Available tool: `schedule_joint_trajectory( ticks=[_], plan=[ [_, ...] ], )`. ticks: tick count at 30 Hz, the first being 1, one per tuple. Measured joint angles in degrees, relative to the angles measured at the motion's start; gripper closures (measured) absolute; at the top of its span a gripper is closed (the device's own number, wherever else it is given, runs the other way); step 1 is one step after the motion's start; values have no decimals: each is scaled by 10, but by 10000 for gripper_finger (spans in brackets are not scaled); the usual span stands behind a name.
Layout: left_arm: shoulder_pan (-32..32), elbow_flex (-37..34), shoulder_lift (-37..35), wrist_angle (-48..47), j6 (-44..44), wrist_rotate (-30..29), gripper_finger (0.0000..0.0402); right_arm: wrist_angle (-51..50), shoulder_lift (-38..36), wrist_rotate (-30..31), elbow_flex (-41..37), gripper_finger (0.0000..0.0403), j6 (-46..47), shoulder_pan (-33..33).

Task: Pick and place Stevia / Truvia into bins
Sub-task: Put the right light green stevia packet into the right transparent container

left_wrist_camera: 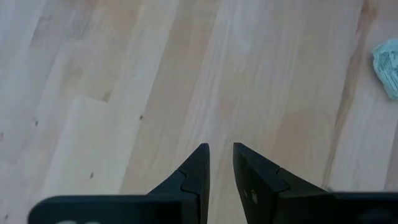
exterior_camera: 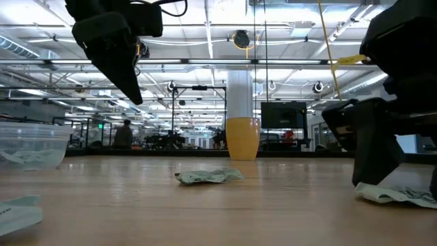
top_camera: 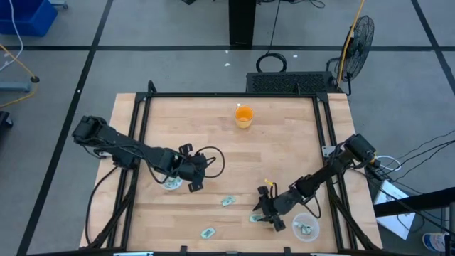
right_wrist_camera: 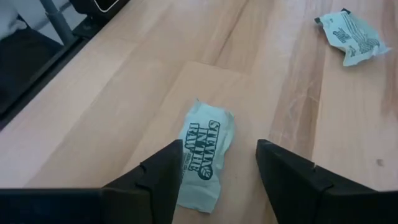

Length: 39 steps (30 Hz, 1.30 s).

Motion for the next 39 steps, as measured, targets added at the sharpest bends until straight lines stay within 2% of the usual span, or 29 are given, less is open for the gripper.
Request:
schedule_joint_trajectory(
  ticks=[8,17,23,27,31,34,37,39],
  plan=[
    [0,0,0,0,-2,0,325,-47,-1,6,1,239,-51,-17],
    [0,0,0,0,8,0,325,-95,-1,-37,0,314,-2,-62],
    [0,0,0,0,7,0,325,-104,-26,-40,-1,367,8,-70],
    [0,0,0,1,9,0,325,-123,-67,-37,-3,397,7,-71],
    [0,0,0,3,9,0,325,-170,-129,-36,-4,398,36,-70],
    [0,0,0,5,10,0,325,-245,-195,-45,-3,401,90,-56],
    [0,0,0,8,14,0,325,-341,-277,-100,-3,401,175,-31],
    [0,0,0,14,14,0,325,-385,-333,-148,-3,402,270,-11]
  ],
)
